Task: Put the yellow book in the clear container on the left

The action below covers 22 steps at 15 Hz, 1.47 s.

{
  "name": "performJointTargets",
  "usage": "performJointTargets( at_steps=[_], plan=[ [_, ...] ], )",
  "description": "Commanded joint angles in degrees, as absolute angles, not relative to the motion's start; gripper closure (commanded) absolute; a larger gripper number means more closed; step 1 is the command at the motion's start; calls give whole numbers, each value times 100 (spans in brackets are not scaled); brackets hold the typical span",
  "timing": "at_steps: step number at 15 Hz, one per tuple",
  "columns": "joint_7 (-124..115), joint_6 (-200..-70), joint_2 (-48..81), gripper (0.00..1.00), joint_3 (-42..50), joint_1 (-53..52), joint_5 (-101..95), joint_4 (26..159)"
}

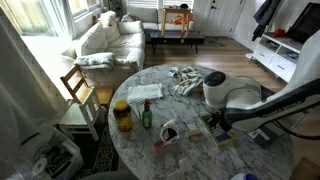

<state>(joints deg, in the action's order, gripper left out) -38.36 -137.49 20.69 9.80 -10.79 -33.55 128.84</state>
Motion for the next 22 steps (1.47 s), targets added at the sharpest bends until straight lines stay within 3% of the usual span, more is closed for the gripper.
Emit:
performJointTargets(
  at_steps=[1, 7, 22],
  plan=[
    [-3992, -13890, 2164, 55, 945, -979, -3452, 12951],
    [-3801, -14159, 2055, 100, 913, -914, -3400, 13028],
    [-2539, -14165, 362, 100, 790, -570, -4514, 13178]
  ],
)
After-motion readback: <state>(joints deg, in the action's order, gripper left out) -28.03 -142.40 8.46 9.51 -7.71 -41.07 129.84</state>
